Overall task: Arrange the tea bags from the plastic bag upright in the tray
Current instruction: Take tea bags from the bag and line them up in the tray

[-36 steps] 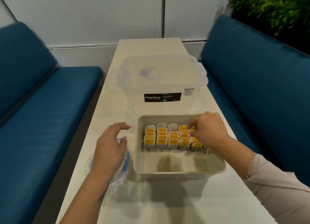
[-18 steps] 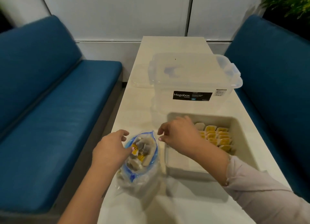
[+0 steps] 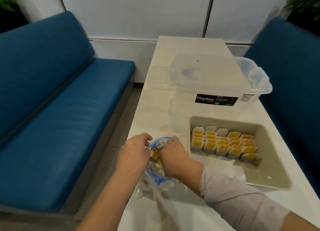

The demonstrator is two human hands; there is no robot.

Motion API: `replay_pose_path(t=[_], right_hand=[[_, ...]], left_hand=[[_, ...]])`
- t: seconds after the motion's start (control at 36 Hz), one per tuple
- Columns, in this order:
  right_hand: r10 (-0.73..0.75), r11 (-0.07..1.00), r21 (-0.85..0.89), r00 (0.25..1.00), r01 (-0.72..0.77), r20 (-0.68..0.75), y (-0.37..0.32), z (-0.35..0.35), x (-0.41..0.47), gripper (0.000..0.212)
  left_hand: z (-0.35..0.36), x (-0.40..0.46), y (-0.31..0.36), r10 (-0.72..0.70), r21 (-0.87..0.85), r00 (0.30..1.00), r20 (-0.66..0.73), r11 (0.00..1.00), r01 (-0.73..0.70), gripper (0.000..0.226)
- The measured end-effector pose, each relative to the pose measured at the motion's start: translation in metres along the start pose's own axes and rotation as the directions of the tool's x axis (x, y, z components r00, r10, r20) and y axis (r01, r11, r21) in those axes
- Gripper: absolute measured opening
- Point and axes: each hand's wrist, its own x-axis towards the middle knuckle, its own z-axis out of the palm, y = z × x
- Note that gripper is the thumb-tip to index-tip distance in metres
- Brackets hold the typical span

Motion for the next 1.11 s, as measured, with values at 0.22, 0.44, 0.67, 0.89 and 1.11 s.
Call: replay_pose_path(t=[0.22, 0.44, 0.67, 0.89, 1.11], right_hand=[[0.045, 0.993, 0.115, 0.998, -0.039, -0.050, 0.001, 0.003, 0.008, 0.022], [0.105, 0.931, 0.364, 0.976, -0.028, -0.192, 0.009, 0.008, 0.007, 0.025], [0.034, 0.916, 0.401, 0.987, 0.032, -0.155, 0.001, 0.006, 0.003, 0.024], [0.042, 0.915, 0.404, 0.990, 0.016, -0.134, -0.006, 0.005, 0.000, 0.040], [0.095, 0.930, 0.364, 0.989, -0.046, -0.116, -0.002, 0.005, 0.003, 0.023]], left_hand=[[-0.002, 0.002, -0.005, 0.014, -0.034, 1.000, 0.011, 0.999, -0.014, 0.024], [-0.001, 0.003, -0.008, 0.006, -0.064, 1.000, 0.016, 0.998, -0.005, 0.023], [-0.001, 0.003, -0.007, 0.019, -0.082, 1.000, 0.022, 0.996, -0.018, 0.022], [0.000, 0.002, -0.007, 0.025, -0.067, 1.000, 0.014, 0.997, -0.024, 0.022], [0.000, 0.002, -0.007, 0.022, -0.032, 1.000, 0.012, 0.999, -0.021, 0.023]])
